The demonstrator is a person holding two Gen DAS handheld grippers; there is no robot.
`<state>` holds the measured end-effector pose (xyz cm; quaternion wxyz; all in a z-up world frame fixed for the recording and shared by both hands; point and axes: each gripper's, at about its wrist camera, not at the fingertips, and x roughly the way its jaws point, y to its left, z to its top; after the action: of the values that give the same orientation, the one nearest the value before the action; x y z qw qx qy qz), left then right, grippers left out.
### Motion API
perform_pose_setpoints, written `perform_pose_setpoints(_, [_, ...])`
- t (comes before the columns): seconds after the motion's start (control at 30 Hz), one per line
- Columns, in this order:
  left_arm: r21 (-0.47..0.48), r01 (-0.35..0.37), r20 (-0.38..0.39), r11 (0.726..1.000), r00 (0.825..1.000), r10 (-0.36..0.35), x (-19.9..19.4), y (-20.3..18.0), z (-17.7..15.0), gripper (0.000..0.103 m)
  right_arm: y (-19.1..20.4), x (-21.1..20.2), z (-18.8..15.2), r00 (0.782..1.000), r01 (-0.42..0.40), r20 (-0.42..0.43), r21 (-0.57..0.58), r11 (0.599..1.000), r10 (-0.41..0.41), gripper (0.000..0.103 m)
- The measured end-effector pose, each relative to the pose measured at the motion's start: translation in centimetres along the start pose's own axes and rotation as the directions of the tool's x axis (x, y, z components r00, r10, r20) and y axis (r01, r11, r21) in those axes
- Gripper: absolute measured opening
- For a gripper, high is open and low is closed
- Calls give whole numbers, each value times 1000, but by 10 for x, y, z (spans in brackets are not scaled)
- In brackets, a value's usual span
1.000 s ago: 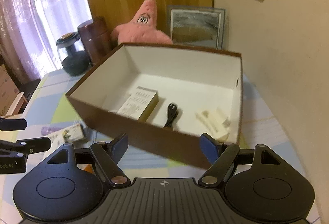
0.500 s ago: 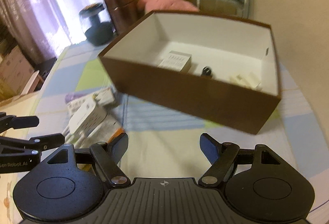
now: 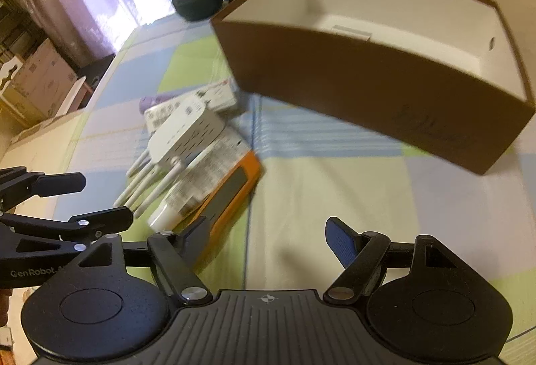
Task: Organize rigid objects
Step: 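Move both tools out of the box toward the items on the table, then close the right tool on the orange utility knife while the left tool approaches the wifi extender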
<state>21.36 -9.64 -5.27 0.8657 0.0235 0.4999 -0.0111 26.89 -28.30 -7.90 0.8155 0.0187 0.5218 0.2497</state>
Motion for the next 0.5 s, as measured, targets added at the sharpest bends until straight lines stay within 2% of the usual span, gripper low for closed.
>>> perform_pose_setpoints(0.37, [-53,-17,-63,998,998,14,16,19,-20,72,27,33,-8,998,-35,-59,-35,999,32,73])
perform_pose_setpoints(0.5, [-66,-25,-82,997,996,20,22,26,-26,71,34,44,-10,997,-48,-67,-43,998,45,65])
